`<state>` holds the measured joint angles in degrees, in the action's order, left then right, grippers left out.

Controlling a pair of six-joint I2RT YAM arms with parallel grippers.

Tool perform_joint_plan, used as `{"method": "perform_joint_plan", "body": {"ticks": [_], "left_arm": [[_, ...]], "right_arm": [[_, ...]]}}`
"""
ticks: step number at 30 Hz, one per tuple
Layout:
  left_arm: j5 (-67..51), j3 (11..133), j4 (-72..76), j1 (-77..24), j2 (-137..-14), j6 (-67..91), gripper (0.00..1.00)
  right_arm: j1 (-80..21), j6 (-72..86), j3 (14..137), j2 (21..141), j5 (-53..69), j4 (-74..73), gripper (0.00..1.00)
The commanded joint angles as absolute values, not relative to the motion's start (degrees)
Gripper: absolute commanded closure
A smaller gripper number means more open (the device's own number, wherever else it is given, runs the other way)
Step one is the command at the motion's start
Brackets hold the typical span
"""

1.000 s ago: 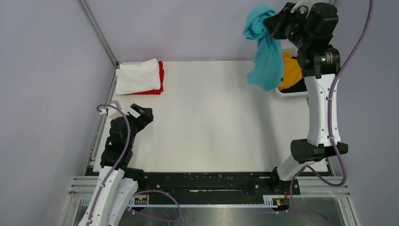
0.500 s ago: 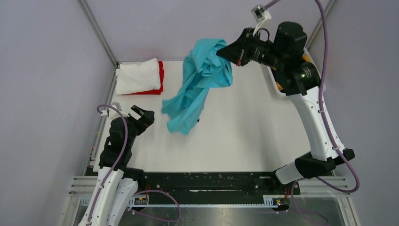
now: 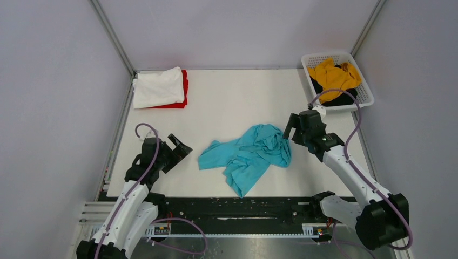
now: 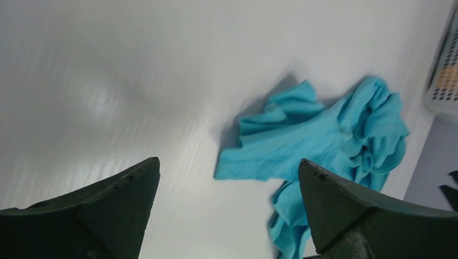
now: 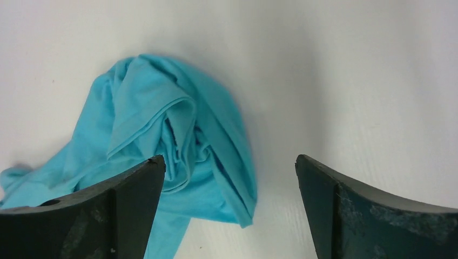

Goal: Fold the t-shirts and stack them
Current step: Move the tshirt to the center of the board

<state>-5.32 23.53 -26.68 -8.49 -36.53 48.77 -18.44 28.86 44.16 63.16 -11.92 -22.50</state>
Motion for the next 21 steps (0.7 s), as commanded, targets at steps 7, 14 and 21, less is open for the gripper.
{"method": "perform_joint_plan", "body": {"ticks": [7,14,21], "left_arm": [[-2.76,20.32,-21.72,-24.05,-45.62,52.12,0.01],[0.96,24.67,-14.81,-30.6,-61.14,51.47,0.09],[1.4,29.77,-10.71,-33.12,-74.39,50.26,0.42]], "right_arm": [[-18.54,33.18,35.86,48.89,-17.87,-19.5,0.01],[-18.87,31.86,30.6,49.28,1.68,-10.12,0.0],[-25.92,26.86,36.0,57.29,1.46,-11.56,0.01]]}}
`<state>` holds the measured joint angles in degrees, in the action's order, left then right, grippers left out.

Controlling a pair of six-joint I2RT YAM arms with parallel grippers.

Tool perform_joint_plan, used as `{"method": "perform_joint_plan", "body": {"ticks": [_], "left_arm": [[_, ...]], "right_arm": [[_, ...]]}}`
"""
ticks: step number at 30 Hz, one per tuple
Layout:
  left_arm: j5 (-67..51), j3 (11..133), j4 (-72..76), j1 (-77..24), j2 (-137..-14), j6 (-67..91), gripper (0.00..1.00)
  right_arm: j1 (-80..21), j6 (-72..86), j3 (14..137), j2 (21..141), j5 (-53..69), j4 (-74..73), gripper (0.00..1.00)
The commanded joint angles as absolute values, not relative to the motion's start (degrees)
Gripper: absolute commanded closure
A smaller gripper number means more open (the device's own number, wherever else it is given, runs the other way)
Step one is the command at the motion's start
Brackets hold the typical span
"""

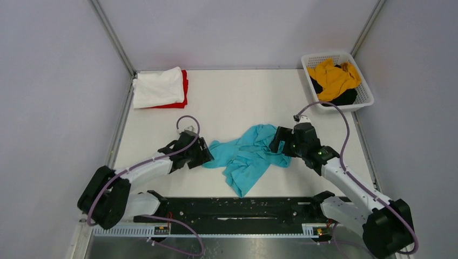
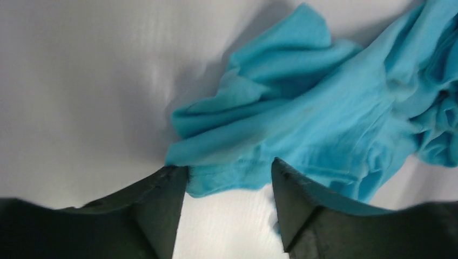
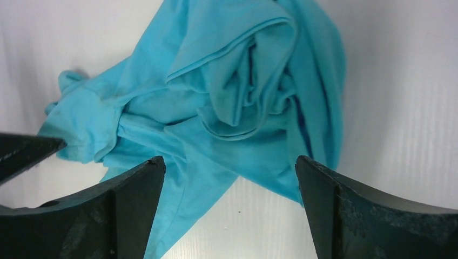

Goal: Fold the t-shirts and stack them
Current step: Move the tshirt to the center of the board, then flatten out the tshirt

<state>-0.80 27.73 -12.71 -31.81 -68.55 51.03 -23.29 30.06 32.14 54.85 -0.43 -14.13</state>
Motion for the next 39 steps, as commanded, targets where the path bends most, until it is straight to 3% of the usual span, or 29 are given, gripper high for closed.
{"method": "perform_joint_plan", "body": {"ticks": [1,5,9,19,29,36,39], "left_arm": [[1.41,30.14,-10.47,-33.34,-75.52,50.27,0.49],[2.41,30.99,-9.63,-34.26,-78.03,49.93,0.7],[4.43,31.75,-10.64,-34.36,-78.53,49.42,1.0],[5.67,30.07,-11.11,-34.36,-74.31,49.63,1.0],[5.01,29.04,-10.81,-34.37,-72.78,49.92,1.0],[5.47,28.56,-11.55,-34.37,-70.94,49.79,1.0],[6.14,28.56,-12.26,-34.37,-70.08,49.82,1.0]], "right_arm": [[-26.76,26.67,36.48,58.05,0.89,-11.22,0.0],[-30.69,25.29,39.28,62.47,-3.74,-11.11,0.01],[-34.66,25.16,44.21,69.67,-9.23,-12.77,0.03],[-39.42,31.88,57.36,89.37,-15.9,-15.77,0.18],[-39.93,37.06,61.99,99.8,-25.76,-14.39,0.31],[-39.91,39.2,64.39,103.46,-33.12,-17.42,0.48],[-39.94,39.47,63.91,103.17,-34.06,-17.75,0.61]]}}
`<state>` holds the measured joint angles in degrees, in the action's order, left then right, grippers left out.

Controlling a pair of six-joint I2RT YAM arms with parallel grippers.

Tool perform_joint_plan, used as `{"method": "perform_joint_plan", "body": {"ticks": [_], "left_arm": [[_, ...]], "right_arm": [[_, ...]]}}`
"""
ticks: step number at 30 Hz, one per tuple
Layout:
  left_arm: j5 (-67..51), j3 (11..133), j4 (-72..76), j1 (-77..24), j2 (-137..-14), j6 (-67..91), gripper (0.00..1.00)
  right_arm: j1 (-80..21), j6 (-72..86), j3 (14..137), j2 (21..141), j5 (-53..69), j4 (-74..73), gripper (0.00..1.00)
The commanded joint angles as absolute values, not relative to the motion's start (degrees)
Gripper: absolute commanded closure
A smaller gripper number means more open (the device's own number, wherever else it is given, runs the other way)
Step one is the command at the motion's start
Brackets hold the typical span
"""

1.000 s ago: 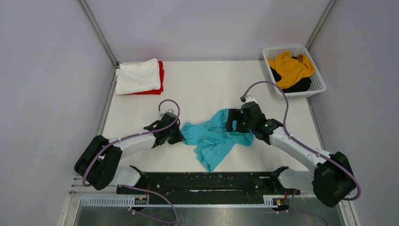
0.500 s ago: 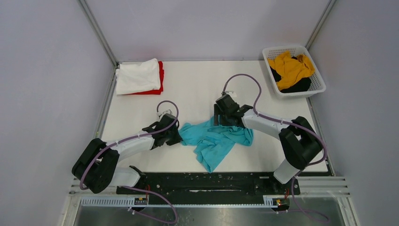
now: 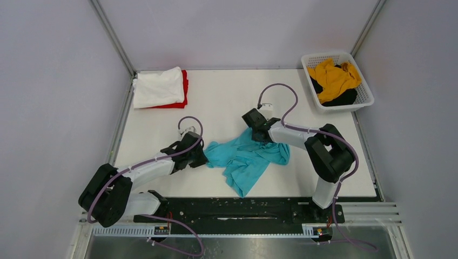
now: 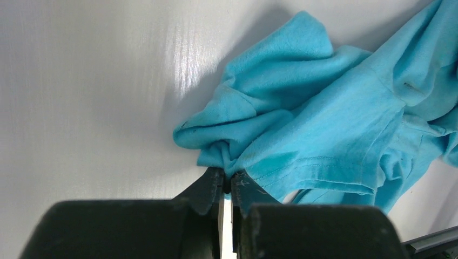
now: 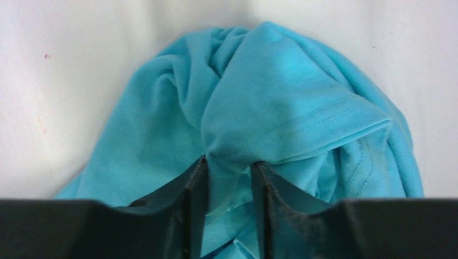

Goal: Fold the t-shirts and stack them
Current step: Flatten out the tshirt

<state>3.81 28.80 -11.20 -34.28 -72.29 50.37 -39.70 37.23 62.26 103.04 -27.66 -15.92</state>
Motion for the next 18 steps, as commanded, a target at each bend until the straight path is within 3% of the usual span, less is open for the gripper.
{"method": "perform_joint_plan", "body": {"ticks": [1,4,9,18], "left_arm": [[6.36,28.56,-12.5,-34.37,-69.79,49.83,1.0],[8.0,28.85,-13.98,-34.37,-68.61,49.83,1.0],[12.73,29.99,-18.11,-34.36,-65.01,49.88,1.0],[23.22,33.97,-21.63,-34.23,-52.27,49.19,1.0]], "right_arm": [[-39.97,39.39,63.4,102.62,-34.39,-17.75,0.67],[-39.94,38.74,61.73,99.61,-35.17,-17.74,0.83],[-39.86,35.93,55.15,88.27,-36.3,-16.79,1.0],[-35.53,24.24,40.0,60.4,-30.07,-9.07,1.0]]}}
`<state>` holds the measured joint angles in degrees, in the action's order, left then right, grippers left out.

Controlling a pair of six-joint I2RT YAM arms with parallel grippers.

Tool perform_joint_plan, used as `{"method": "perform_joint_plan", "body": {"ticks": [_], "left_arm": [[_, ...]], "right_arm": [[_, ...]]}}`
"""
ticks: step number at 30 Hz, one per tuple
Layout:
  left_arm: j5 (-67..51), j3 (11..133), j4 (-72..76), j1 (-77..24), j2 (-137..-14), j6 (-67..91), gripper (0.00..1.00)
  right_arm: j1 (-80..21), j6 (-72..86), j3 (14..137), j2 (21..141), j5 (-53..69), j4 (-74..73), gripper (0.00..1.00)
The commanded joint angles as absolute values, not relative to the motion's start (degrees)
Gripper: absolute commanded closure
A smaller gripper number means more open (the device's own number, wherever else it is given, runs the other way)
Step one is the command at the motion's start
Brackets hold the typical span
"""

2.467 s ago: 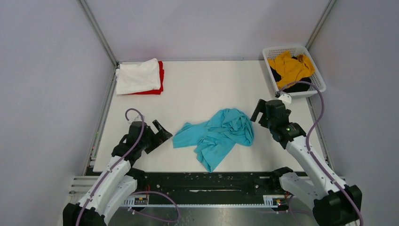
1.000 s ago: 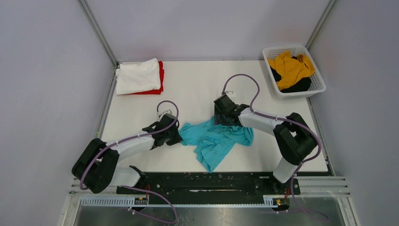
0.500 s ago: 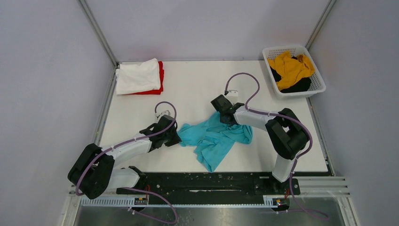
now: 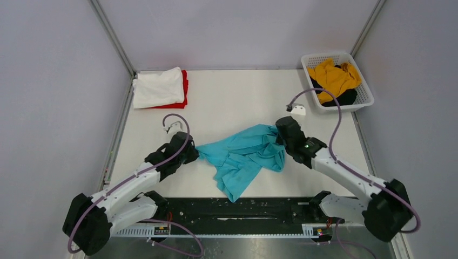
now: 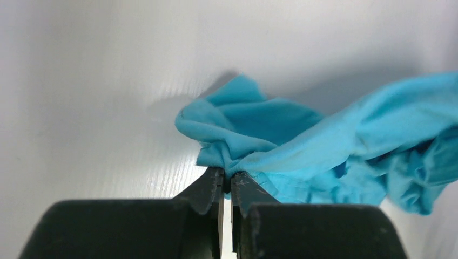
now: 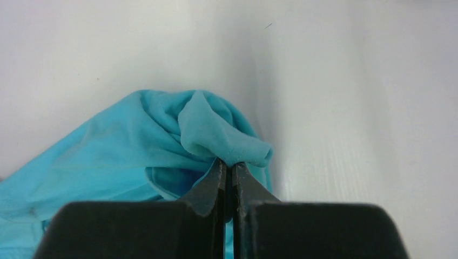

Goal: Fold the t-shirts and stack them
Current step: Flatten out the tshirt

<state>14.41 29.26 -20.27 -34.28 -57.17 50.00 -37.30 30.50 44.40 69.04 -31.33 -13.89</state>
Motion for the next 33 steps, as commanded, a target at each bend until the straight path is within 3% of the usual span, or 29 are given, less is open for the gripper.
{"method": "perform_joint_plan", "body": {"ticks": [1,8,18,26,33], "left_arm": [[24.41,34.86,-21.84,-34.19,-51.3,48.84,1.0],[33.83,41.36,-20.52,-34.1,-45.18,46.62,1.0],[40.87,48.77,-6.4,-34.08,-43.18,35.81,1.0],[39.97,55.89,-3.75,-34.05,-40.35,29.4,1.0],[35.75,61.15,-12.61,-34.1,-30.7,30.46,1.0]], "right_arm": [[-34.85,23.42,39.0,57.65,-28.87,-8.4,1.0],[-32.62,15.19,36.56,43.99,-22.48,-1.38,1.0],[-30.51,5.89,44.22,45.54,-14.97,8.46,1.0],[-30.32,5.15,52.41,42.9,-9.01,5.62,1.0],[-30.32,9.87,57.27,33.37,-1.83,-4.26,1.0]]}}
